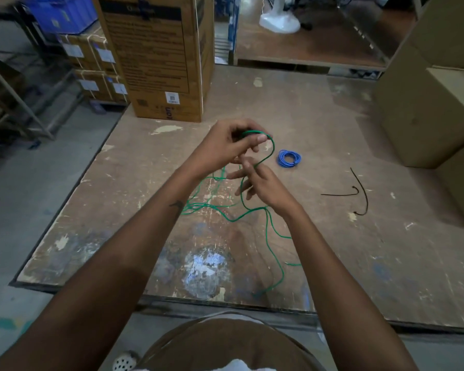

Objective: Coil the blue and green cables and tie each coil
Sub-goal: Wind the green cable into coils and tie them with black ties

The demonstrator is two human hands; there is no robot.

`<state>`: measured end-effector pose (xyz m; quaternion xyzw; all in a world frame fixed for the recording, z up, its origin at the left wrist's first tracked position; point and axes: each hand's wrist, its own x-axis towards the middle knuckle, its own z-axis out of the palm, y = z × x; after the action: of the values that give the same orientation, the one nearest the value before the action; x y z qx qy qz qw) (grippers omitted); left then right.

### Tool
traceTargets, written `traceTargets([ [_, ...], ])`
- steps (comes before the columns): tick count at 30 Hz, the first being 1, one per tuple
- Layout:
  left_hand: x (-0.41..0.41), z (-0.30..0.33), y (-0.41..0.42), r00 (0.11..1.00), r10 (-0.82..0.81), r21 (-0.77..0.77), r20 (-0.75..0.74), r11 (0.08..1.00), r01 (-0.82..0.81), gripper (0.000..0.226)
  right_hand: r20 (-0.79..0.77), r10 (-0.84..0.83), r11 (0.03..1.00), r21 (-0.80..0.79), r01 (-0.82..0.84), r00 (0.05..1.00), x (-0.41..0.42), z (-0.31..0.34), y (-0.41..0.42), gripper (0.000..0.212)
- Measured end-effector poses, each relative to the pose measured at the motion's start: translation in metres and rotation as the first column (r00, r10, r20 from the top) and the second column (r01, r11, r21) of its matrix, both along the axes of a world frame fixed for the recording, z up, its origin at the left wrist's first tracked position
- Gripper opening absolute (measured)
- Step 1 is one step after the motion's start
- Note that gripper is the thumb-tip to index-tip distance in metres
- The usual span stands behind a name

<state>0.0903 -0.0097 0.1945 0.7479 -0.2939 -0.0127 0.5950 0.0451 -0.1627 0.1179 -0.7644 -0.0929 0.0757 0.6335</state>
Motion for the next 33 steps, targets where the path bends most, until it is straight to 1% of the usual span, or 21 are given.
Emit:
traceTargets([
  [2, 0.002, 0.011, 0.004, 0.987, 0.072, 0.048, 0.146, 0.996, -0.079, 0.017, -0.022, -0.036, 0.965, 0.261, 0.040, 0.999, 0.004, 0.013, 0.004, 0.039],
  [4, 0.006, 0.007, 0.012, 0.907, 0.247, 0.085, 0.341, 0.953, -0.292, 0.031, -0.039, -0.075, 0.883, 0.462, 0.085, 0.996, 0.008, 0.028, 0.004, 0.044],
  [5, 0.010, -0.002, 0.017, 0.873, 0.326, 0.096, 0.361, 0.919, -0.383, 0.041, -0.049, -0.089, 0.844, 0.527, 0.102, 0.995, 0.010, 0.033, 0.003, 0.046],
  [6, 0.012, -0.013, 0.019, 0.871, 0.383, 0.136, 0.309, 0.888, -0.439, 0.053, -0.055, -0.091, 0.814, 0.571, 0.106, 0.994, 0.011, 0.037, 0.002, 0.048],
  [7, 0.012, -0.023, 0.020, 0.897, 0.410, 0.187, 0.169, 0.880, -0.437, 0.069, -0.054, -0.089, 0.802, 0.588, 0.103, 0.995, 0.010, 0.041, 0.002, 0.049],
  [9, 0.010, -0.046, 0.018, 0.919, 0.348, 0.227, -0.185, 0.925, -0.305, 0.097, -0.037, -0.084, 0.827, 0.555, 0.091, 0.996, 0.010, 0.045, 0.002, 0.048],
  [10, 0.009, -0.060, 0.016, 0.909, 0.298, 0.235, -0.291, 0.943, -0.234, 0.103, -0.017, -0.091, 0.860, 0.503, 0.087, 0.996, 0.010, 0.046, 0.001, 0.047],
  [11, 0.007, -0.072, 0.015, 0.909, 0.246, 0.242, -0.335, 0.955, -0.169, 0.103, 0.012, -0.094, 0.894, 0.441, 0.079, 0.996, 0.010, 0.049, -0.001, 0.046],
  [12, 0.007, -0.086, 0.014, 0.919, 0.213, 0.252, -0.331, 0.959, -0.131, 0.101, 0.038, -0.087, 0.920, 0.386, 0.066, 0.995, 0.011, 0.052, -0.002, 0.046],
  [15, 0.003, -0.116, 0.006, 0.963, 0.148, 0.234, -0.224, 0.968, -0.094, 0.103, 0.039, -0.007, 0.949, 0.317, -0.006, 0.999, 0.010, 0.073, -0.005, 0.047],
  [17, 0.004, -0.130, -0.005, 0.970, 0.191, 0.291, -0.149, 0.946, -0.142, 0.106, 0.031, 0.061, 0.937, 0.344, -0.068, 0.998, 0.006, 0.092, -0.004, 0.050],
  [19, 0.006, -0.138, -0.016, 0.943, 0.289, 0.327, -0.162, 0.918, -0.225, 0.108, 0.042, 0.136, 0.904, 0.404, -0.141, 0.990, 0.004, 0.107, -0.004, 0.053],
  [20, 0.008, -0.139, -0.021, 0.918, 0.346, 0.335, -0.193, 0.903, -0.270, 0.101, 0.052, 0.167, 0.882, 0.438, -0.173, 0.985, 0.003, 0.113, -0.005, 0.055],
  [22, 0.008, -0.136, -0.026, 0.877, 0.406, 0.333, -0.258, 0.889, -0.314, 0.065, 0.069, 0.186, 0.862, 0.467, -0.197, 0.980, 0.004, 0.119, -0.008, 0.056],
  [24, 0.008, -0.130, -0.027, 0.857, 0.374, 0.278, -0.354, 0.917, -0.286, 0.023, 0.081, 0.157, 0.893, 0.415, -0.176, 0.984, 0.002, 0.120, -0.013, 0.056],
  [25, 0.008, -0.126, -0.026, 0.844, 0.321, 0.211, -0.430, 0.944, -0.252, 0.014, 0.077, 0.141, 0.910, 0.383, -0.160, 0.987, 0.001, 0.118, -0.018, 0.055],
  [27, 0.009, -0.118, -0.021, 0.817, 0.231, 0.110, -0.528, 0.973, -0.203, 0.026, 0.081, 0.115, 0.955, 0.264, -0.133, 0.990, 0.001, 0.105, -0.029, 0.052],
  [29, 0.012, -0.104, -0.015, 0.845, 0.212, 0.064, -0.491, 0.976, -0.208, 0.029, 0.096, 0.078, 0.997, 0.006, -0.079, 0.992, 0.004, 0.081, -0.039, 0.046],
  [30, 0.014, -0.093, -0.013, 0.869, 0.218, 0.049, -0.444, 0.974, -0.220, 0.028, 0.068, 0.032, 0.987, -0.158, -0.021, 0.997, 0.005, 0.068, -0.042, 0.043],
  [32, 0.020, -0.066, -0.012, 0.909, 0.224, -0.001, -0.352, 0.971, -0.240, 0.027, -0.017, -0.129, 0.880, -0.463, 0.106, 0.992, 0.004, 0.039, -0.044, 0.051],
  [33, 0.020, -0.050, -0.014, 0.923, 0.205, -0.041, -0.325, 0.972, -0.230, 0.026, -0.056, -0.173, 0.841, -0.529, 0.118, 0.983, 0.001, 0.026, -0.041, 0.058],
])
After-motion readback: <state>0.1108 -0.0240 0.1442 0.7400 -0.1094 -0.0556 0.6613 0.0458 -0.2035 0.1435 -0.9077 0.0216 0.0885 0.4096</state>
